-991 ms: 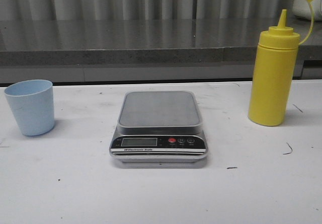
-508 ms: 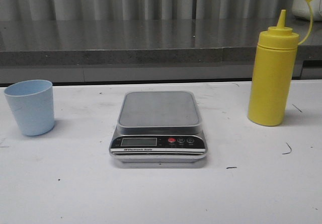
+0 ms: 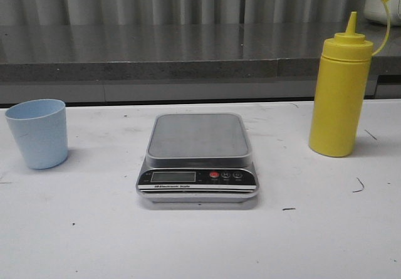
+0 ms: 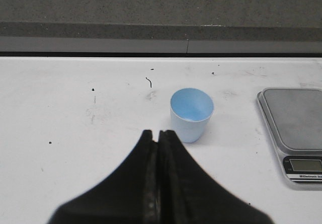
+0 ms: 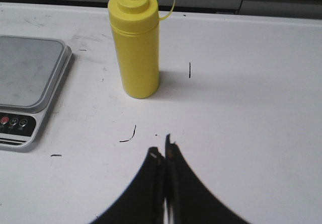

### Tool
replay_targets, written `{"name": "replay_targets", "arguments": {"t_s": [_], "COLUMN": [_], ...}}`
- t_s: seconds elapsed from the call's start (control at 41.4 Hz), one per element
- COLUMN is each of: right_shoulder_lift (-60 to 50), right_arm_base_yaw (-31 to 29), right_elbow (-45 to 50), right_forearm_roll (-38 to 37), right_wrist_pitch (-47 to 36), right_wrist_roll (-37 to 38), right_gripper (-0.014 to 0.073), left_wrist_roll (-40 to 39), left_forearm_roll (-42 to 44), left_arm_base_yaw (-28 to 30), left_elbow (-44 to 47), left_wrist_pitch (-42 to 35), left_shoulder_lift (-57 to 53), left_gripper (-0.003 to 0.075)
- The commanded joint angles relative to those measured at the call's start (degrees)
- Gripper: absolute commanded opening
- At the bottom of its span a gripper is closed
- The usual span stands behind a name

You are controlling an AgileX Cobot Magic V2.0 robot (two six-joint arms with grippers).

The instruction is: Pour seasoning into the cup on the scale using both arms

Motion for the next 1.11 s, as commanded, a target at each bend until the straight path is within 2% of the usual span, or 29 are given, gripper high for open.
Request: {"name": "replay_targets", "arguments": {"t_s": [0.0,0.073,0.121,0.218,0.29,0.363,0.411,0.701,0.87,1.088], "right_shoulder_lift": [1.62,2.64,3.35,4.27,4.27,4.27,4.27,4.27,4.27,4.27], "right_arm_base_yaw": [-0.32,-0.32,-0.32,-0.32,-0.32,-0.32,-0.32,-0.32,-0.32,-0.32], "right_elbow": [-1.96,-1.96,-1.96,-1.96,-1.96,-1.96,-1.96,-1.96,-1.96,-1.96], "right_forearm_roll": [-0.49,-0.49,-0.49,-0.49,-0.49,-0.49,-0.49,-0.49,-0.49,-0.49], "right_wrist_pitch": [-3.78,-3.74,-3.74,-3.74,-3.74,-4.10,-4.22,-4.16,-4.16,-4.16], "right_wrist_roll": [-0.52,-0.52,-0.52,-0.52,-0.52,-0.52,-0.52,-0.52,-0.52,-0.52], "right_gripper": [-0.0064,-0.0048,0.0000,0.0183,0.0333,0.0451,0.0484,0.0488,0.0488,0.0488], "left_wrist_roll": [-0.30,-0.30,-0.30,-0.30,-0.30,-0.30,-0.30,-0.30,-0.30,-0.30], "left_forearm_roll": [-0.72,-0.72,-0.72,-0.72,-0.72,-0.72,-0.80,-3.56,-5.47,-4.71], "left_arm_base_yaw": [0.21,0.21,0.21,0.21,-0.02,-0.14,-0.14,-0.14,-0.51,-4.12], "left_elbow": [-1.67,-1.67,-1.67,-1.67,-1.67,-1.67,-1.67,-1.83,-5.14,-10.83], "left_wrist_pitch": [-3.98,-4.09,-4.21,-4.72,-4.72,-4.72,-4.80,-4.67,-0.94,-0.38], "left_shoulder_lift": [1.31,1.48,1.48,1.48,1.48,1.66,1.78,4.51,11.83,25.00], "left_gripper": [-0.0019,-0.0008,0.0031,0.0197,0.0357,0.0461,0.0493,0.0494,0.0494,0.0494]}}
